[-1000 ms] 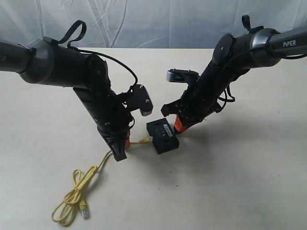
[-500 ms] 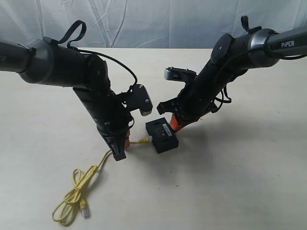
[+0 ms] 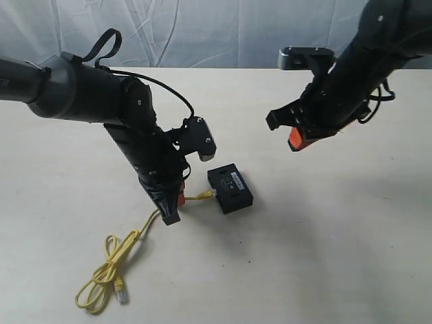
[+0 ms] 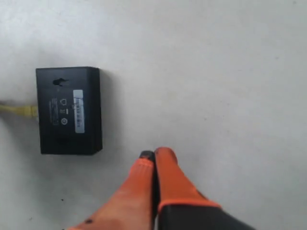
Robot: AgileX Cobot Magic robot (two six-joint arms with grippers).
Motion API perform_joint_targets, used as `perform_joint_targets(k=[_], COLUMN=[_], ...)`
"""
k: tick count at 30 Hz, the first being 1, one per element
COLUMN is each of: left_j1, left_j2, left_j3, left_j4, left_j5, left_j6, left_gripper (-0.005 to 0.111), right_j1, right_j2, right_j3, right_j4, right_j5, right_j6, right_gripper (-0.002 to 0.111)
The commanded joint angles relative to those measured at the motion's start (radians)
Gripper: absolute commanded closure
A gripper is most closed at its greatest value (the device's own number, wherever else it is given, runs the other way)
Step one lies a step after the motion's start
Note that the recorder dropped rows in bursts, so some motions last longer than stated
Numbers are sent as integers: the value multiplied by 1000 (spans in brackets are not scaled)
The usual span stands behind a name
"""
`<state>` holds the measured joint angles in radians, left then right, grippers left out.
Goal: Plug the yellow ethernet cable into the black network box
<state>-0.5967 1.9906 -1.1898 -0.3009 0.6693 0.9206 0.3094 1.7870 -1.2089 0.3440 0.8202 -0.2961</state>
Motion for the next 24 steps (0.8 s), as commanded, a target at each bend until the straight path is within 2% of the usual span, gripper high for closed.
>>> perform_joint_targets(k=[1,4,9,13,16,20,24], left_j1=[-3,-3,-3,-3,-3,-3,-3], left_j2=[-2,-2,-2,-2,-2,-2,-2], left_j3=[-7,-7,-7,-7,-7,-7,-7], left_j4=[-13,-13,-13,-13,-13,-13,-13], left_j5=[7,7,7,7,7,7,7], left_j6=[-1,-1,-1,-1,-1,-1,-1], left_gripper=[107,107,107,107,107,107,107], right_j1=[42,53,51,51,25,-82,-224], right_j2=[-247,-433,-711,-894,-988,-1062,-1033], right_j3=[255,435,670,790,839,841,756], right_j4=[-29,-31,-45,-47,-50,-114,-166], right_j5=[-269,-436,-596,-633,-607,-517,-261], right_j6=[9,9,11,69,129,189,248], right_gripper=[109,109,109,109,109,109,109])
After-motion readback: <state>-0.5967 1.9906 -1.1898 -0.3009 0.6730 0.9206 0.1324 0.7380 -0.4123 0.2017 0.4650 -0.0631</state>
